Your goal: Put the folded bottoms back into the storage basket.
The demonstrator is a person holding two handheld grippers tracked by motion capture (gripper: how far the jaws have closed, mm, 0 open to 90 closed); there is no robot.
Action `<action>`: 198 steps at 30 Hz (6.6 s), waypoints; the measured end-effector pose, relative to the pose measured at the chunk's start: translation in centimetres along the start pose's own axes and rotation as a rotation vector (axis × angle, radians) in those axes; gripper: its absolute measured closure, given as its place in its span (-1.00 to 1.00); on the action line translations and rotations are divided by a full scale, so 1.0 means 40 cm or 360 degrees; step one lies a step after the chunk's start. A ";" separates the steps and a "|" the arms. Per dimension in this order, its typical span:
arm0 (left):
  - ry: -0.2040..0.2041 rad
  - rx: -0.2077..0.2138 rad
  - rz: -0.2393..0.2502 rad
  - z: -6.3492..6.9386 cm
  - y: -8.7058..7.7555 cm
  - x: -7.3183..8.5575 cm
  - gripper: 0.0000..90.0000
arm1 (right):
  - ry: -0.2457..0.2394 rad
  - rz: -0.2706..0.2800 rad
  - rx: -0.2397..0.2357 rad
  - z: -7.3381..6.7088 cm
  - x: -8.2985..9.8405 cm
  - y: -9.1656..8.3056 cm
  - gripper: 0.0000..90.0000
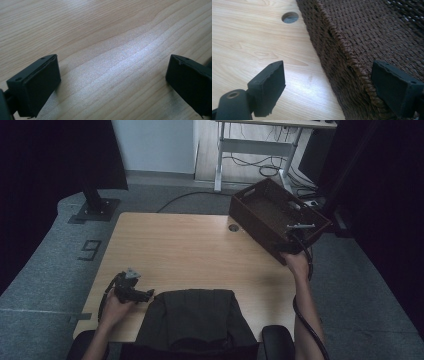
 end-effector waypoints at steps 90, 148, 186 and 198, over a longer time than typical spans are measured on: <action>-0.0013 -0.0008 0.0000 0.002 0.001 -0.001 -1.00 | -0.0271 -0.0010 -0.0248 -0.293 0.100 -0.035 0.73; -0.0017 -0.0011 0.0000 0.003 0.001 -0.001 -1.00 | -0.0134 0.0098 0.0120 -0.201 0.127 -0.107 -0.70; -0.0016 -0.0013 0.0001 0.004 0.000 0.000 -1.00 | 0.0234 0.0007 0.0208 0.050 0.244 -0.169 0.06; -0.0017 -0.0013 0.0001 0.004 0.000 0.000 -1.00 | 0.0309 -0.0026 0.0181 0.082 0.258 -0.177 0.32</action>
Point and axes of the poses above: each handheld gripper's, and its own axes: y roughly forward along the jaws, x roughly out of its underside, z roughly to its right, the point moved 10 cm from there along y, roughly forward along the jaws, and after that the axes turned 11 degrees about -z, right-handed, at the moved point
